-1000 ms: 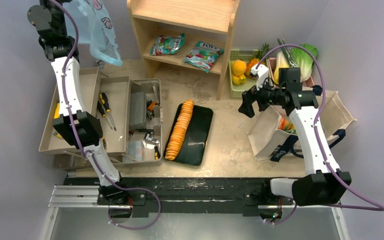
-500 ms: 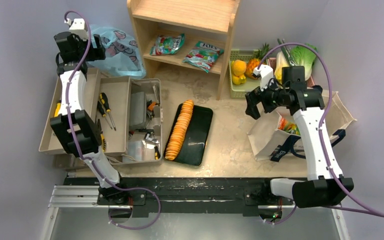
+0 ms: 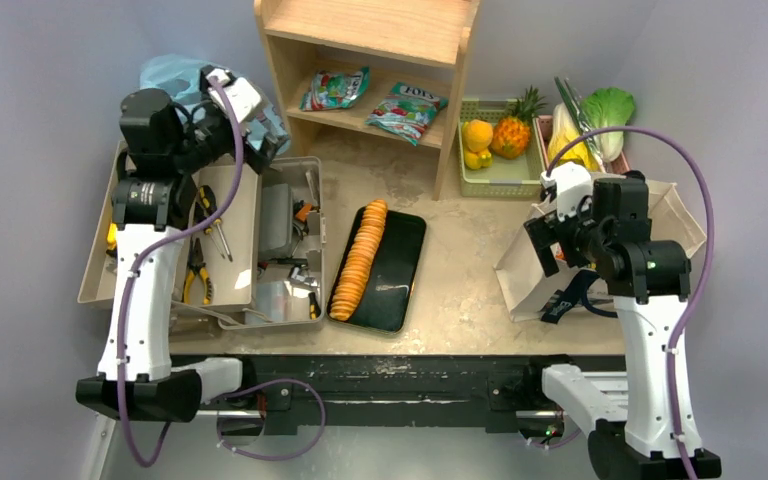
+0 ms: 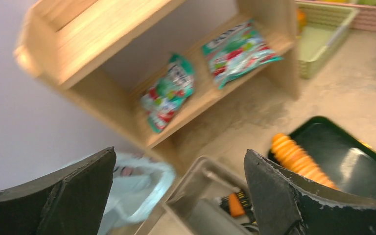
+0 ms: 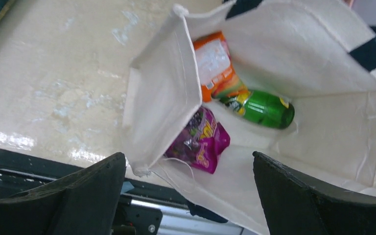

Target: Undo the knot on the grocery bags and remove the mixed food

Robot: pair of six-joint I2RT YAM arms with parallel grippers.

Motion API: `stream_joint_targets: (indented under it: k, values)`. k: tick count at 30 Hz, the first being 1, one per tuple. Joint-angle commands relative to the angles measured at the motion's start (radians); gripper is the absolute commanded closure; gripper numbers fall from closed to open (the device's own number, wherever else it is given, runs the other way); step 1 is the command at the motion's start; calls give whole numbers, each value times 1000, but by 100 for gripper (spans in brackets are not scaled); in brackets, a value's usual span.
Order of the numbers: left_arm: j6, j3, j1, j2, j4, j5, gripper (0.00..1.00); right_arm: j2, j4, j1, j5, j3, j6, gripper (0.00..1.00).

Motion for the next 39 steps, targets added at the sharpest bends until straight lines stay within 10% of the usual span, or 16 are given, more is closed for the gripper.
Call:
stream_joint_targets:
  k: [1,6,10,11,21,24,26,39]
  values:
    - [-75,-57,-108,50,-20,93,0,39,-10,1,148,-88,73,2]
    - [-307,-67,-175,79,22,153,0,108,11,1,-82,-102,77,22]
    - [-308,-75,-221,91,4,160,0,98,55,1,-433,-132,39,95]
    - [-307,-73,-232,95,0,158,0,89,96,1,-501,-138,63,100]
    - [-291,-43,-365,144,-9,187,3,61,827,153,-634,-263,551,100]
    - [-245,-10,-419,174,-29,218,4,159,654,183,-646,-66,431,42]
    - [-190,15,-455,191,-44,234,4,221,416,173,-526,126,267,23]
    - [75,354,-824,464,-80,246,9,306,273,-241,-180,197,-192,7]
